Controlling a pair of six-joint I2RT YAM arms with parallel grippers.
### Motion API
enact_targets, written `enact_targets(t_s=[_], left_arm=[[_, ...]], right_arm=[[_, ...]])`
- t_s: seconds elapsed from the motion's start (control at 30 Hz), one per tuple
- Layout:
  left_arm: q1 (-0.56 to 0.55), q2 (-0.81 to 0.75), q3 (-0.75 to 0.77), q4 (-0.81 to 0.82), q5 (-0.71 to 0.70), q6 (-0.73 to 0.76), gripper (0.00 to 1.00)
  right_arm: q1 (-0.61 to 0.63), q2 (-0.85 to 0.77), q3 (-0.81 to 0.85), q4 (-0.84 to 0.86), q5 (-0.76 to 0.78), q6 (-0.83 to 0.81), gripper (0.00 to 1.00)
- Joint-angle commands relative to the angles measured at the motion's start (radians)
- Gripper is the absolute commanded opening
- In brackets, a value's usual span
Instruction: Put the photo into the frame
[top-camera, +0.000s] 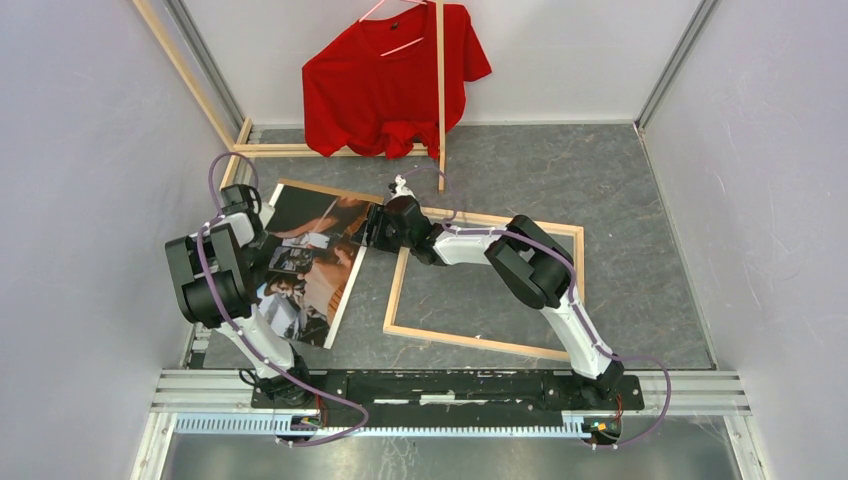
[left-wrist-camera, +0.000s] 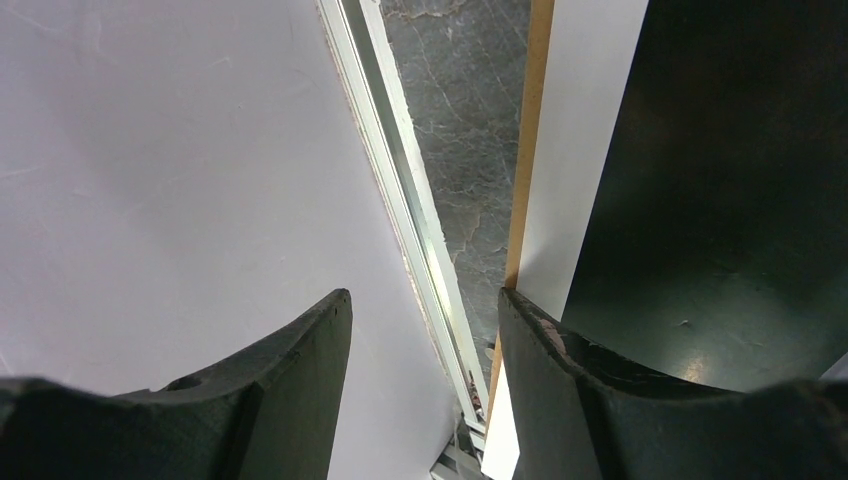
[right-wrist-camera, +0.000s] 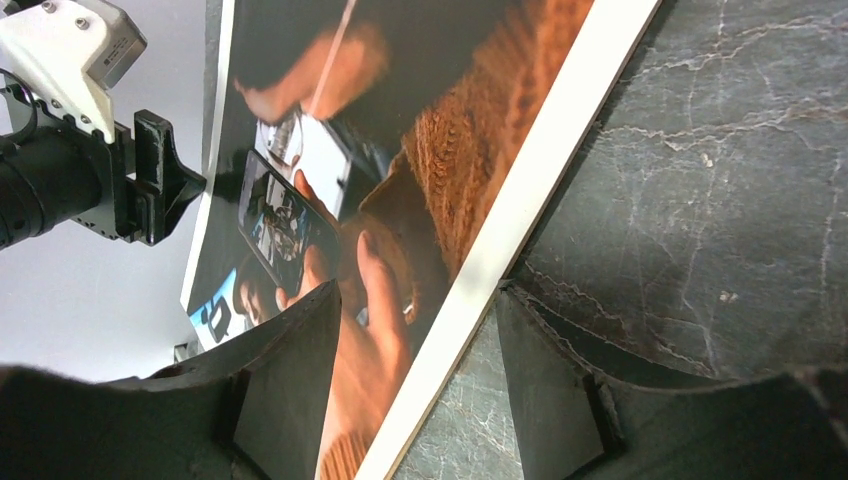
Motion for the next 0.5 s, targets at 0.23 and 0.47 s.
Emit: enact_targets(t_s=[0.23,0.47], left_arm=[[-0.009,0.108,-0.069,-0.004,0.204,-0.029,0.64],[-0.009,0.111,-0.067,-0.003,0.197,-0.020,0.63]], right_arm=[[0.016,-0.068,0.043,0.078,0.004,-0.039,0.64],[0.015,-0.098,0.013,0.147,-0.022,-0.029,0.63]])
